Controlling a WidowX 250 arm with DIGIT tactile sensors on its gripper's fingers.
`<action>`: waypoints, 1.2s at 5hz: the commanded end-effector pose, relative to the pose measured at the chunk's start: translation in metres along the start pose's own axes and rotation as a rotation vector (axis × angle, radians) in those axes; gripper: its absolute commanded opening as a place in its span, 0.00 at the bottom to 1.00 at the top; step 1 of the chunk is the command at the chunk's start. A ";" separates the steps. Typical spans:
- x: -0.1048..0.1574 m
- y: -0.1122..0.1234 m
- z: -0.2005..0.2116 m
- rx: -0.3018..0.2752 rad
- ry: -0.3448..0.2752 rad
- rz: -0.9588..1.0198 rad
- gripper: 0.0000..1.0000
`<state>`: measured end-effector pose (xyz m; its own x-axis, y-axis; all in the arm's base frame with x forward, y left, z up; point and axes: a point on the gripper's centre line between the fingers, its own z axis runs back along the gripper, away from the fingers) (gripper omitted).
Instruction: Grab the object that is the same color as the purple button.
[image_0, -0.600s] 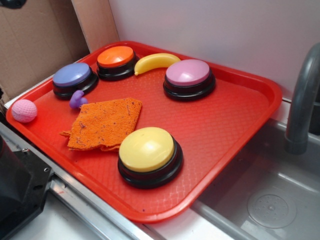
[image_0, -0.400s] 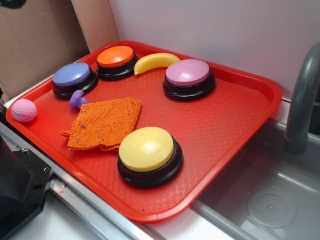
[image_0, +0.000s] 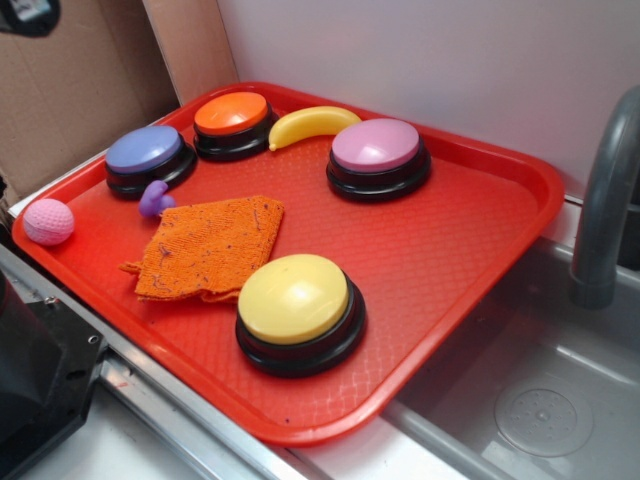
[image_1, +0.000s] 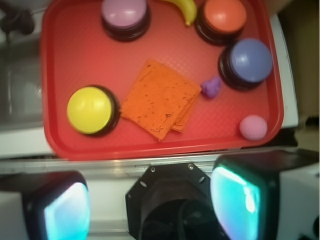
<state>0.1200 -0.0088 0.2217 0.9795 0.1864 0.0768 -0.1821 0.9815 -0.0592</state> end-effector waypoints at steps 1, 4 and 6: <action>0.016 0.017 -0.026 0.016 -0.032 0.294 1.00; 0.035 0.072 -0.095 0.085 -0.061 0.805 1.00; 0.056 0.095 -0.157 0.170 -0.097 0.915 1.00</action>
<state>0.1728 0.0847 0.0576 0.4404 0.8884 0.1298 -0.8969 0.4418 0.0199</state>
